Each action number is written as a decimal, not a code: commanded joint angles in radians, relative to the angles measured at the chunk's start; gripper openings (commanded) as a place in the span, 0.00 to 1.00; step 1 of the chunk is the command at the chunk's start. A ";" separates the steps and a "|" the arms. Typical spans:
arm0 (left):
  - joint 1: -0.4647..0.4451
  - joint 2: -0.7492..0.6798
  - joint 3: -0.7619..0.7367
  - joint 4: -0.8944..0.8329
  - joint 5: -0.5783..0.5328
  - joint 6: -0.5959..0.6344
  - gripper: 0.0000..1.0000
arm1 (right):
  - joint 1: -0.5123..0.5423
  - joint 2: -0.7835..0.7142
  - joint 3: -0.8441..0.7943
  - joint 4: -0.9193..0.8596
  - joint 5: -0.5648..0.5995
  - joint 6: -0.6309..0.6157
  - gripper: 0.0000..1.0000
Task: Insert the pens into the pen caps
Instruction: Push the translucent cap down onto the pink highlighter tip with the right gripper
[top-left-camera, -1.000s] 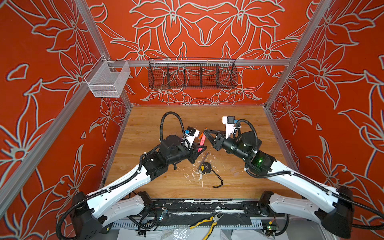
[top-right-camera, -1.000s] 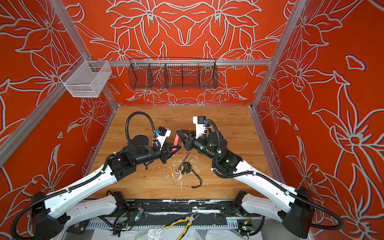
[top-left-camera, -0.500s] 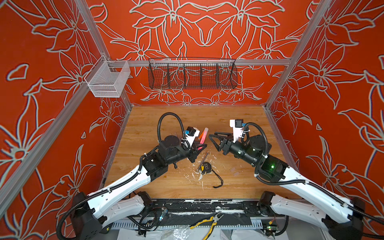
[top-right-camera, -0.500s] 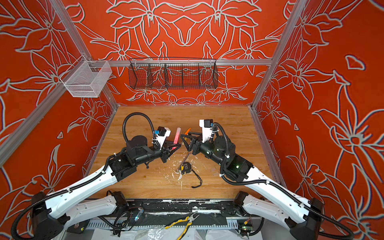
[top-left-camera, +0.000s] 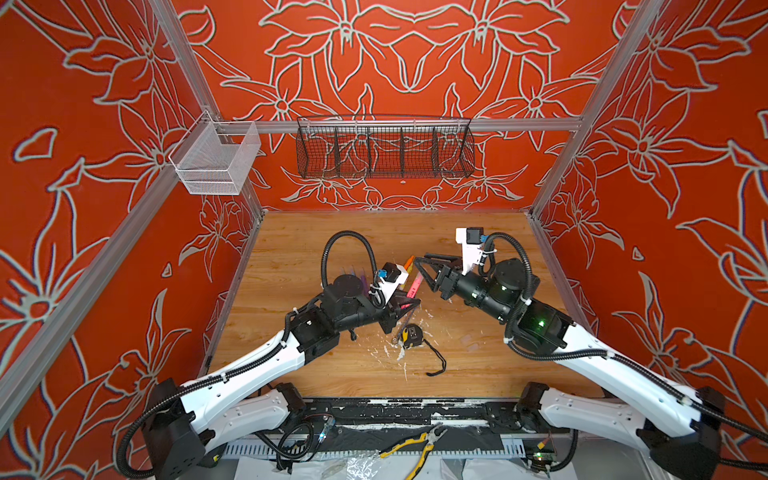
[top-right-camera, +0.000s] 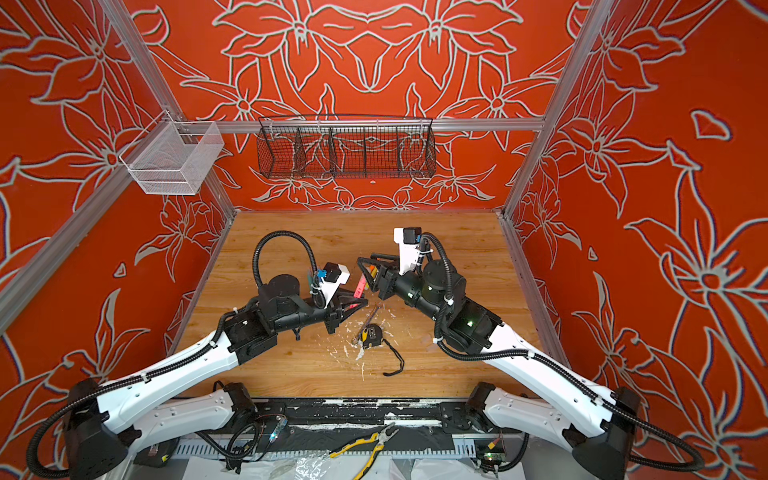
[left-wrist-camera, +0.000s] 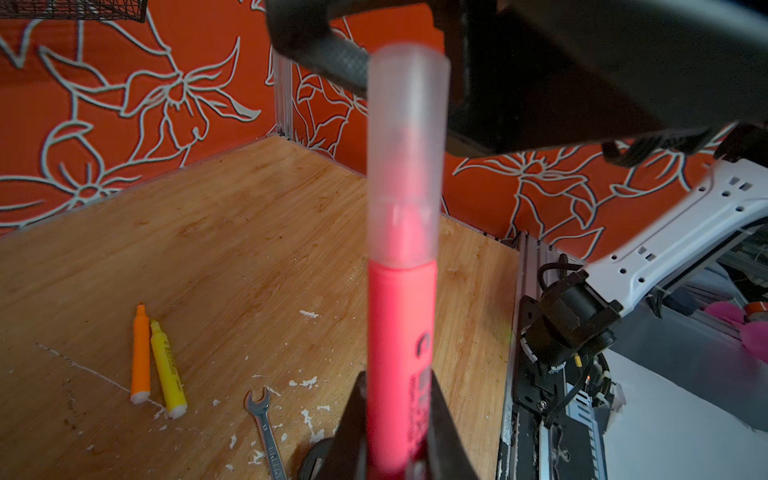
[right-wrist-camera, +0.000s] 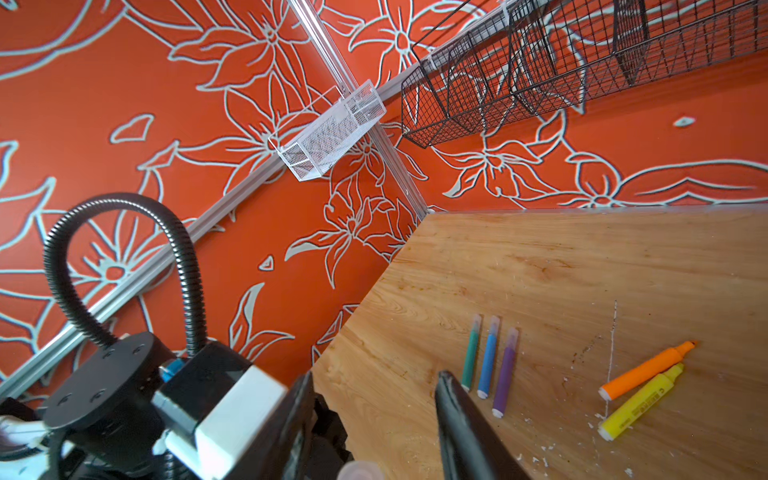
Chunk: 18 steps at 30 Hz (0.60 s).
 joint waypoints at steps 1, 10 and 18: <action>-0.007 0.004 0.015 0.037 0.014 0.031 0.00 | 0.004 0.007 0.033 -0.008 0.001 -0.006 0.41; -0.010 0.002 0.019 0.035 -0.019 0.021 0.00 | 0.006 0.016 0.015 -0.014 -0.011 0.009 0.28; -0.010 0.005 0.026 0.028 -0.027 0.011 0.00 | 0.007 0.016 -0.016 -0.005 -0.011 0.017 0.15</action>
